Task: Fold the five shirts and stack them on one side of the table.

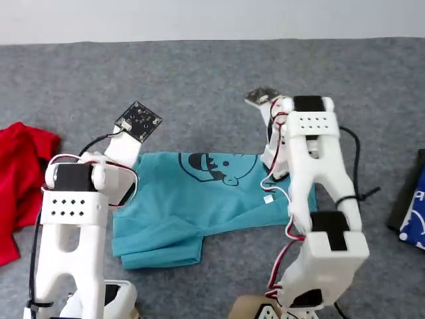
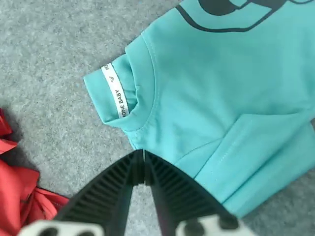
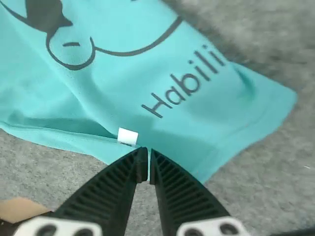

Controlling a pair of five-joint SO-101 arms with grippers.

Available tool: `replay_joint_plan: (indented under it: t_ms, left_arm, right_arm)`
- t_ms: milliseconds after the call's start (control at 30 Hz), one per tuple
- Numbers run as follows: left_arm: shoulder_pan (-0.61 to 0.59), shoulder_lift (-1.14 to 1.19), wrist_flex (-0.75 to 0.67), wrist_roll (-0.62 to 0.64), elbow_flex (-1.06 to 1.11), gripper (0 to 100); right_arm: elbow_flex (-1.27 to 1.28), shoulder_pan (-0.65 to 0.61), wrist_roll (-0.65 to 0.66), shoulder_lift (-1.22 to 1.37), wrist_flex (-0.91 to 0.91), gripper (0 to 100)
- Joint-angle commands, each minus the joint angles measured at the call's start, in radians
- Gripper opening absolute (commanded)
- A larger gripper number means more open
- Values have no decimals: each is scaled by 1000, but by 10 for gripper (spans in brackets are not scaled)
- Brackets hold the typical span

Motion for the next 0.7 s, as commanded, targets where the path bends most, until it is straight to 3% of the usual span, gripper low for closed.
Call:
replay_joint_plan:
  t_ms: [0, 267, 667]
  left_arm:
    - [-3, -29, -17, 11, -36, 3]
    - [-3, -29, -17, 8, -36, 3]
    - [0, -29, -68, 8, -38, 3]
  right_arm:
    - [-12, -2, -11, 45, -2, 10]
    - [-8, -7, -11, 88, 209, 10]
    - [140, 25, -12, -107, 183, 10]
